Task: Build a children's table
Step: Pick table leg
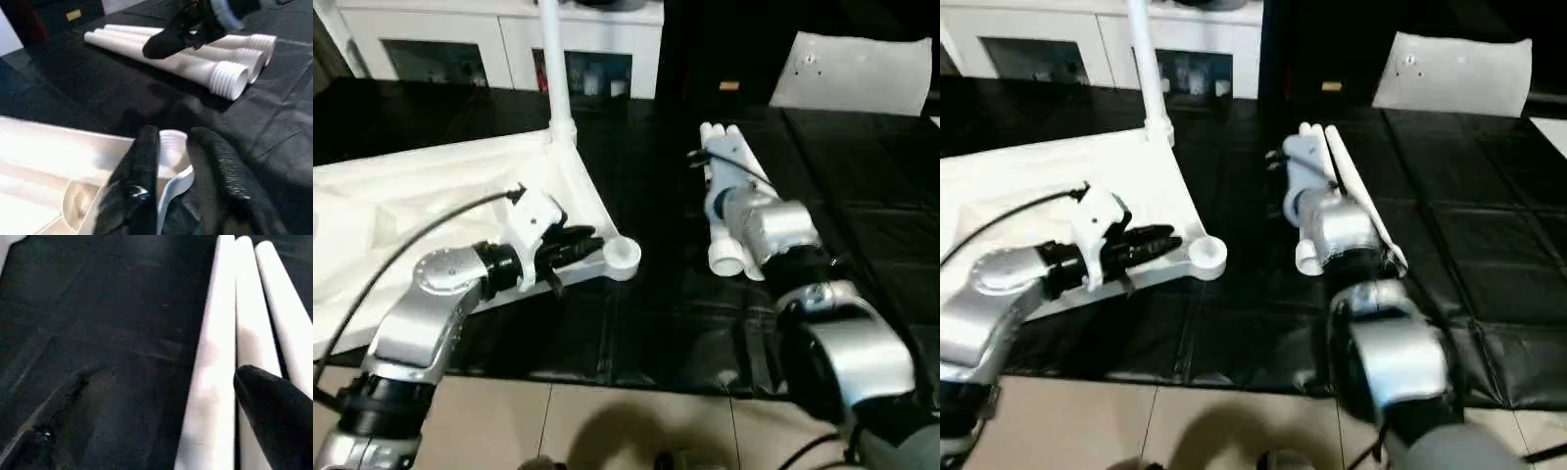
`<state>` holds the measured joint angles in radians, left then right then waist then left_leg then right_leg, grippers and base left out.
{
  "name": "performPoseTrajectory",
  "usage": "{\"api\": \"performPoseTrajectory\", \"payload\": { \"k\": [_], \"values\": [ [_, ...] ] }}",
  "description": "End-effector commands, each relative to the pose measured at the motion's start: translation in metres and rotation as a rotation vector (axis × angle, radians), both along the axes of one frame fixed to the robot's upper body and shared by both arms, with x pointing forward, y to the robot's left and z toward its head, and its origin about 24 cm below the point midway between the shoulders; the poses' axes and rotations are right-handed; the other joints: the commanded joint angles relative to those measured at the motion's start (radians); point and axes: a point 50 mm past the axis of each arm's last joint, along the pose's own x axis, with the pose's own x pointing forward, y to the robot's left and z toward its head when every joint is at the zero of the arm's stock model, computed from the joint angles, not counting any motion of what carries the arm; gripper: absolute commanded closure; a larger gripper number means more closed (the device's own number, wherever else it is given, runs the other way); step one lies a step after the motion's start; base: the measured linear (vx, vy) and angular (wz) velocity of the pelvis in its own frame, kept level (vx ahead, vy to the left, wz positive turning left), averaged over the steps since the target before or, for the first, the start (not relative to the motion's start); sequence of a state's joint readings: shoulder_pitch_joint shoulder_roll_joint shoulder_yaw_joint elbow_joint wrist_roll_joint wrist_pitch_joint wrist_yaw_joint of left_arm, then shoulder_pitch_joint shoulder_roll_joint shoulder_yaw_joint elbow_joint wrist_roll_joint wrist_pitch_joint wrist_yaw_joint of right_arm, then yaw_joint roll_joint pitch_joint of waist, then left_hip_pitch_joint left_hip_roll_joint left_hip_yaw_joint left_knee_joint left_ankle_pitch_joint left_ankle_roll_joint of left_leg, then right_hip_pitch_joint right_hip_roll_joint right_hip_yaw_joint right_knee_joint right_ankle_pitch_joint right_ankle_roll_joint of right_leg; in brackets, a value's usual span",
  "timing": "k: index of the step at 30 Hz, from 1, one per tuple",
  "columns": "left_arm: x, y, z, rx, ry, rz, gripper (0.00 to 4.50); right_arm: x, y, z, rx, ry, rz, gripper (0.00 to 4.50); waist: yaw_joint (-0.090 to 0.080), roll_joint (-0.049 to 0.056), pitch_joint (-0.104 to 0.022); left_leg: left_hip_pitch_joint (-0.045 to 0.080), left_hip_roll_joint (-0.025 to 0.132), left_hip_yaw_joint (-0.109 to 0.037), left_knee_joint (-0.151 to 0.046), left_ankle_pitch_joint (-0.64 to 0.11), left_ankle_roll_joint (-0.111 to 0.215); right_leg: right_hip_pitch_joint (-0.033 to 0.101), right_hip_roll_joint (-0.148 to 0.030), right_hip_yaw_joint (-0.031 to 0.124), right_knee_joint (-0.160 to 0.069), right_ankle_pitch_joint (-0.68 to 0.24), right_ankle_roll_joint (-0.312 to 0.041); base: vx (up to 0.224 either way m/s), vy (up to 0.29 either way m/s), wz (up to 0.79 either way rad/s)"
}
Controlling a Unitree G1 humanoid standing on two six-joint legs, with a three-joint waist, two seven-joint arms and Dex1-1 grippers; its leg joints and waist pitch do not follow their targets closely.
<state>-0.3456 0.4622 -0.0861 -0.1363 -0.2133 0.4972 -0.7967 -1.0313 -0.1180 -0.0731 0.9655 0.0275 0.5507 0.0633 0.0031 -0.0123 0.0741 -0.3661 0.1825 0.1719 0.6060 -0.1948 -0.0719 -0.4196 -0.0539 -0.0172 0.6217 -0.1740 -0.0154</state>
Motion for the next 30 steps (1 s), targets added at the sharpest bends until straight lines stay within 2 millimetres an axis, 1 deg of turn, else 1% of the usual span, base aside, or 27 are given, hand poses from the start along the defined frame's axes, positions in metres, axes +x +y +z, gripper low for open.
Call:
{"api": "performPoseTrajectory", "payload": {
  "k": [1, 2, 4, 5, 6, 7, 9, 10, 11, 12, 14, 15, 17, 18, 19, 20, 21, 22, 24, 25, 26, 27, 29, 30],
  "values": [
    [-0.005, -0.003, 0.003, -0.003, 0.011, -0.017, 3.16, 0.002, -0.006, -0.002, -0.004, 0.017, -0.020, 0.00, -0.001, 0.013, -0.070, 0.008, 0.024, 0.001, -0.062, -0.169, -0.021, 0.056, -0.051, 0.031, -0.057, -0.122, -0.235, 0.000, 0.000, 0.00],
    [-0.007, -0.003, 0.004, -0.001, 0.016, -0.018, 2.92, 0.002, -0.007, -0.003, -0.010, 0.022, -0.022, 0.00, -0.002, 0.012, -0.070, 0.008, 0.025, 0.001, -0.062, -0.177, -0.022, 0.055, -0.051, 0.030, -0.056, -0.133, -0.236, 0.000, 0.000, 0.00],
    [-0.009, -0.004, 0.004, 0.003, 0.022, -0.015, 2.85, 0.002, -0.008, -0.006, -0.013, 0.041, -0.022, 0.00, -0.001, 0.012, -0.067, 0.006, 0.023, 0.001, -0.062, -0.185, -0.020, 0.054, -0.050, 0.030, -0.059, -0.147, -0.230, 0.000, 0.000, 0.00],
    [-0.011, -0.003, 0.004, 0.013, 0.030, -0.009, 2.81, 0.001, -0.010, -0.011, -0.028, 0.064, -0.033, 0.00, -0.003, 0.013, -0.069, 0.008, 0.024, 0.000, -0.061, -0.187, -0.021, 0.053, -0.051, 0.030, -0.056, -0.147, -0.232, 0.000, 0.000, 0.00],
    [-0.011, -0.003, 0.004, 0.013, 0.030, -0.009, 2.60, 0.001, -0.010, -0.011, -0.028, 0.064, -0.033, 0.00, -0.004, 0.013, -0.069, 0.006, 0.024, 0.000, -0.061, -0.186, -0.021, 0.053, -0.050, 0.029, -0.056, -0.146, -0.234, 0.000, 0.000, 0.00],
    [-0.013, -0.003, 0.004, 0.020, 0.032, -0.007, 2.51, 0.001, -0.012, -0.013, -0.030, 0.073, -0.047, 0.00, -0.003, 0.014, -0.066, 0.006, 0.024, 0.001, -0.061, -0.192, -0.018, 0.050, -0.050, 0.030, -0.059, -0.151, -0.232, 0.000, 0.000, 0.00],
    [-0.014, -0.003, 0.004, 0.035, 0.032, -0.007, 2.42, 0.000, -0.013, -0.017, -0.031, 0.092, -0.054, 0.00, -0.003, 0.014, -0.067, 0.006, 0.023, 0.001, -0.061, -0.193, -0.016, 0.051, -0.049, 0.029, -0.058, -0.152, -0.230, 0.000, 0.000, 0.00],
    [-0.015, -0.003, 0.004, 0.043, 0.031, -0.005, 2.42, -0.001, -0.014, -0.020, -0.035, 0.103, -0.064, 0.00, -0.003, 0.011, -0.065, 0.005, 0.023, 0.001, -0.062, -0.191, -0.015, 0.051, -0.049, 0.029, -0.059, -0.151, -0.228, 0.000, 0.000, 0.00],
    [-0.015, -0.003, 0.004, 0.046, 0.031, -0.004, 2.17, -0.002, -0.013, -0.023, -0.029, 0.115, -0.064, 0.00, -0.002, 0.013, -0.066, 0.005, 0.024, 0.001, -0.062, -0.190, -0.015, 0.051, -0.049, 0.029, -0.058, -0.149, -0.230, 0.000, 0.000, 0.00],
    [-0.015, -0.003, 0.004, 0.047, 0.031, -0.004, 2.07, -0.003, -0.013, -0.024, -0.016, 0.124, -0.065, 0.00, -0.003, 0.013, -0.066, 0.005, 0.024, 0.001, -0.061, -0.189, -0.014, 0.051, -0.049, 0.029, -0.057, -0.146, -0.230, 0.000, 0.000, 0.00],
    [-0.016, -0.003, 0.005, 0.050, 0.032, -0.002, 2.04, -0.005, -0.011, -0.028, 0.001, 0.145, -0.061, 0.00, -0.003, 0.012, -0.067, 0.004, 0.023, 0.001, -0.061, -0.188, -0.011, 0.052, -0.049, 0.028, -0.057, -0.145, -0.232, 0.000, 0.000, 0.00],
    [-0.016, -0.002, 0.005, 0.052, 0.032, -0.001, 1.99, -0.006, -0.010, -0.031, 0.017, 0.160, -0.061, 0.00, -0.003, 0.014, -0.067, 0.004, 0.023, 0.001, -0.061, -0.189, -0.010, 0.051, -0.049, 0.028, -0.057, -0.144, -0.233, 0.000, 0.000, 0.00],
    [-0.016, -0.002, 0.005, 0.065, 0.029, -0.004, 1.79, -0.007, -0.009, -0.033, 0.067, 0.176, -0.073, 0.00, -0.004, 0.010, -0.066, 0.004, 0.023, 0.002, -0.061, -0.195, -0.007, 0.050, -0.048, 0.028, -0.058, -0.154, -0.231, 0.000, 0.000, 0.00],
    [-0.016, -0.002, 0.006, 0.066, 0.029, -0.004, 1.71, -0.008, -0.009, -0.034, 0.084, 0.186, -0.076, 0.00, -0.004, 0.006, -0.066, 0.005, 0.023, 0.003, -0.061, -0.196, -0.005, 0.051, -0.049, 0.029, -0.059, -0.157, -0.229, 0.000, 0.000, 0.00],
    [-0.017, -0.002, 0.006, 0.067, 0.029, -0.004, 1.65, -0.008, -0.008, -0.034, 0.094, 0.192, -0.078, 0.00, -0.003, 0.010, -0.066, 0.005, 0.024, 0.001, -0.062, -0.197, -0.007, 0.049, -0.049, 0.028, -0.059, -0.165, -0.229, 0.000, 0.000, 0.00],
    [-0.017, -0.002, 0.006, 0.066, 0.027, -0.002, 1.58, -0.009, -0.008, -0.036, 0.117, 0.206, -0.079, 0.00, -0.004, 0.005, -0.067, 0.005, 0.024, 0.003, -0.061, -0.195, -0.006, 0.049, -0.048, 0.028, -0.059, -0.164, -0.227, 0.000, 0.000, 0.00],
    [-0.017, -0.002, 0.006, 0.065, 0.026, -0.001, 1.49, -0.010, -0.007, -0.037, 0.140, 0.221, -0.081, 0.00, -0.004, 0.005, -0.066, 0.005, 0.024, 0.002, -0.062, -0.196, -0.006, 0.049, -0.048, 0.029, -0.058, -0.165, -0.227, 0.000, 0.000, 0.00],
    [-0.017, -0.002, 0.006, 0.065, 0.026, 0.001, 1.40, -0.011, -0.006, -0.038, 0.157, 0.231, -0.082, 0.18, -0.004, 0.008, -0.066, 0.005, 0.024, 0.002, -0.062, -0.194, -0.006, 0.049, -0.049, 0.028, -0.058, -0.165, -0.227, 0.000, 0.000, 0.00],
    [-0.018, -0.003, 0.006, 0.065, 0.026, -0.001, 1.13, -0.012, -0.005, -0.040, 0.195, 0.253, -0.092, 0.38, -0.005, 0.005, -0.068, 0.004, 0.024, 0.002, -0.061, -0.192, -0.005, 0.051, -0.049, 0.028, -0.058, -0.167, -0.226, 0.000, 0.000, 0.00],
    [-0.018, -0.004, 0.006, 0.066, 0.025, -0.004, 1.13, -0.013, -0.005, -0.041, 0.209, 0.265, -0.098, 0.38, -0.005, 0.005, -0.067, 0.003, 0.023, 0.002, -0.061, -0.189, -0.004, 0.050, -0.049, 0.028, -0.058, -0.168, -0.225, 0.000, 0.000, 0.00],
    [-0.018, -0.004, 0.005, 0.067, 0.025, -0.005, 1.01, -0.014, -0.005, -0.042, 0.211, 0.274, -0.101, 0.61, -0.005, 0.006, -0.066, 0.004, 0.024, 0.003, -0.061, -0.195, -0.004, 0.047, -0.049, 0.028, -0.060, -0.179, -0.224, 0.000, 0.000, 0.00],
    [-0.018, -0.004, 0.005, 0.070, 0.024, -0.008, 1.01, -0.015, -0.005, -0.044, 0.215, 0.289, -0.106, 0.61, -0.004, 0.008, -0.068, 0.004, 0.023, 0.003, -0.060, -0.195, -0.004, 0.049, -0.049, 0.028, -0.059, -0.180, -0.224, 0.000, 0.000, 0.00],
    [-0.019, -0.005, 0.005, 0.072, 0.025, -0.016, 0.88, -0.016, -0.006, -0.045, 0.227, 0.300, -0.115, 0.84, -0.004, 0.006, -0.069, 0.005, 0.024, 0.002, -0.061, -0.198, -0.008, 0.048, -0.049, 0.027, -0.060, -0.188, -0.222, 0.000, 0.000, 0.00],
    [-0.019, -0.005, 0.005, 0.072, 0.025, -0.018, 0.88, -0.016, -0.006, -0.046, 0.230, 0.304, -0.116, 0.93, -0.004, 0.008, -0.069, 0.005, 0.024, 0.002, -0.061, -0.200, -0.010, 0.048, -0.049, 0.027, -0.060, -0.189, -0.222, 0.000, 0.000, 0.00]
  ]
}}
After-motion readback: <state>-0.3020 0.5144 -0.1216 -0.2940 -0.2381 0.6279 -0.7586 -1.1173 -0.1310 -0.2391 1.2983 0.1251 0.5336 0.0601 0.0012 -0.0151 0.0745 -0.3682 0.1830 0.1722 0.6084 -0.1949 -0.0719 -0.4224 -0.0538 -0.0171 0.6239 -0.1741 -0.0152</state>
